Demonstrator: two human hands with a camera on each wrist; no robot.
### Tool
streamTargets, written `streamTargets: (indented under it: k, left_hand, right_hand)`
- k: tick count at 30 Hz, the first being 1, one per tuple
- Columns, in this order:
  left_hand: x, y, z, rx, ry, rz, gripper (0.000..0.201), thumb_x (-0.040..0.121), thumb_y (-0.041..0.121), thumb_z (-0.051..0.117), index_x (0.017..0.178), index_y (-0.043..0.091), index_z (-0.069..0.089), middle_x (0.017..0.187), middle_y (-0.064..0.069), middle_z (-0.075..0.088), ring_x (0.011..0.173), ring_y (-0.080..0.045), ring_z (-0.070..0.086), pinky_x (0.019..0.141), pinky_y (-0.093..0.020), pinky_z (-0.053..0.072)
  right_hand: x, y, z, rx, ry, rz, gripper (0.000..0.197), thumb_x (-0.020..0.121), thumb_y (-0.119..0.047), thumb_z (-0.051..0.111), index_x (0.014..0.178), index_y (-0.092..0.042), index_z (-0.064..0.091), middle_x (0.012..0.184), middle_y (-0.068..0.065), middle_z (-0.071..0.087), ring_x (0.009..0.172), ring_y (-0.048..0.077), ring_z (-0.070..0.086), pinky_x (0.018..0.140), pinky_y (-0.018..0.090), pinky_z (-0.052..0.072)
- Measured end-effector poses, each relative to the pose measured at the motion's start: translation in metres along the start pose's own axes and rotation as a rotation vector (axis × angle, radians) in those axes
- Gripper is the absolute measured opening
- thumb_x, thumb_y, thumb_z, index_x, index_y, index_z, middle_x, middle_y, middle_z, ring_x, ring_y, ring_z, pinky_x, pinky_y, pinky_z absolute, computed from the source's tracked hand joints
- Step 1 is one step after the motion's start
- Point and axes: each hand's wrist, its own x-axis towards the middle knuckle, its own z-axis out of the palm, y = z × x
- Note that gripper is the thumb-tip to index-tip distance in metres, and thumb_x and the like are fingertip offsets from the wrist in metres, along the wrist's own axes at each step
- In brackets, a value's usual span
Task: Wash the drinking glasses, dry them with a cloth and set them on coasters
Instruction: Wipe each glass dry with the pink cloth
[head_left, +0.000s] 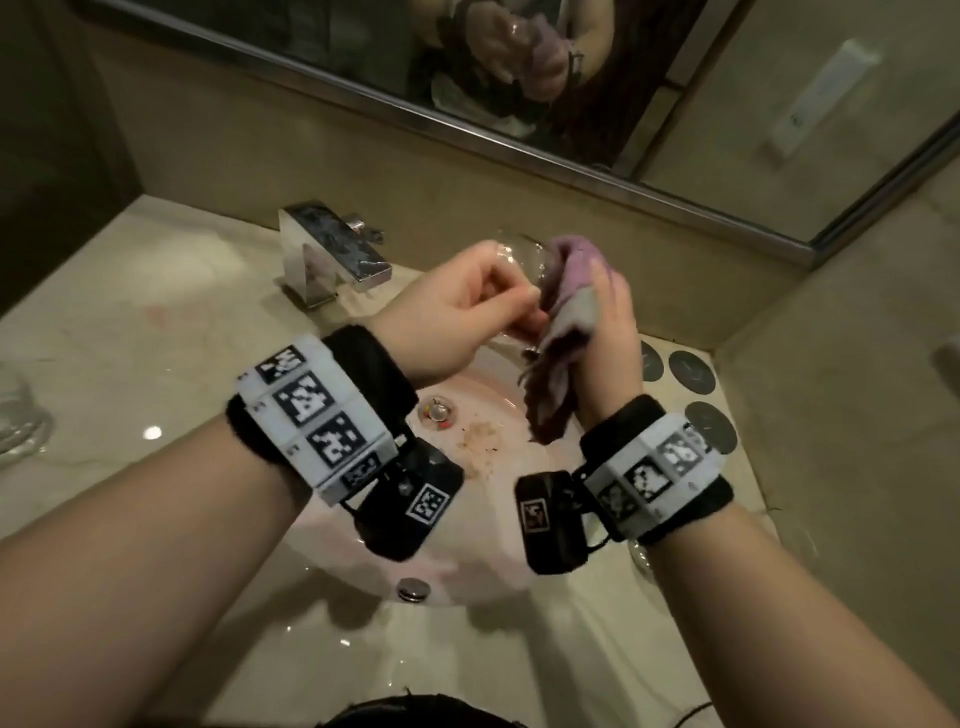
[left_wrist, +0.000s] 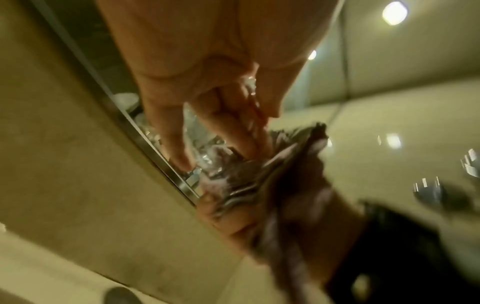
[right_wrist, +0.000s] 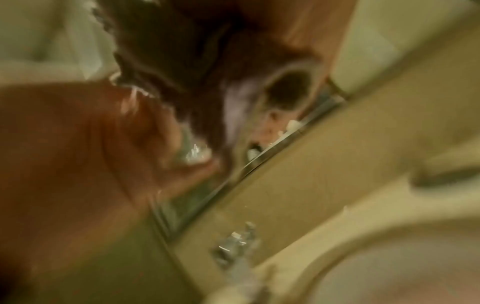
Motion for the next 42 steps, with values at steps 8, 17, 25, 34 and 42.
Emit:
streamTargets:
  k: [8, 17, 25, 34, 42]
  left_hand:
    - [0.007, -0.007, -0.012, 0.207, -0.160, -0.011, 0.002, 0.090, 0.015, 0.052, 0.091, 0.016, 0.054, 0.089, 0.007, 0.068, 0.091, -0.006, 0.065, 0.088, -0.027, 0.050]
    - [0.009, -0.009, 0.001, -0.229, -0.047, -0.085, 0.020, 0.096, 0.020, 0.043, 0.080, 0.012, 0.050, 0.069, 0.006, 0.066, 0.068, -0.007, 0.063, 0.066, -0.023, 0.052]
    - [0.004, -0.012, 0.000, 0.256, -0.189, 0.091, 0.014, 0.094, 0.022, 0.046, 0.088, 0.013, 0.055, 0.085, 0.016, 0.070, 0.090, 0.001, 0.064, 0.083, -0.016, 0.047]
    - [0.006, -0.005, 0.013, 0.123, -0.086, 0.020, 0.024, 0.098, 0.015, 0.040, 0.079, 0.017, 0.055, 0.071, 0.011, 0.066, 0.071, -0.003, 0.061, 0.075, -0.023, 0.049]
    - [0.013, -0.005, 0.006, 0.519, 0.042, 0.263, 0.016, 0.096, 0.021, 0.044, 0.085, 0.022, 0.055, 0.092, 0.011, 0.052, 0.081, 0.003, 0.051, 0.081, -0.017, 0.043]
  right_hand:
    - [0.009, -0.012, -0.005, 0.047, 0.044, 0.209, 0.025, 0.099, -0.028, 0.039, 0.112, -0.011, 0.053, 0.104, 0.008, 0.056, 0.088, 0.016, 0.051, 0.079, 0.032, 0.045]
    - [-0.001, 0.008, -0.009, -0.113, 0.161, -0.201, 0.016, 0.089, -0.043, 0.040, 0.100, -0.033, 0.045, 0.108, 0.003, 0.053, 0.090, 0.010, 0.056, 0.078, 0.028, 0.047]
    - [0.009, 0.002, -0.018, 0.367, 0.073, 0.347, 0.016, 0.095, -0.031, 0.045, 0.091, -0.020, 0.056, 0.079, 0.002, 0.057, 0.071, 0.017, 0.055, 0.068, 0.032, 0.049]
    - [-0.003, 0.014, -0.020, 0.043, 0.183, 0.089, 0.013, 0.096, -0.036, 0.040, 0.092, -0.026, 0.047, 0.088, -0.003, 0.055, 0.076, 0.008, 0.054, 0.071, 0.019, 0.047]
    - [-0.018, -0.006, -0.024, 0.769, -0.091, 0.459, 0.038, 0.102, -0.031, 0.021, 0.095, -0.006, 0.048, 0.084, 0.007, 0.049, 0.054, 0.018, 0.056, 0.038, 0.021, 0.047]
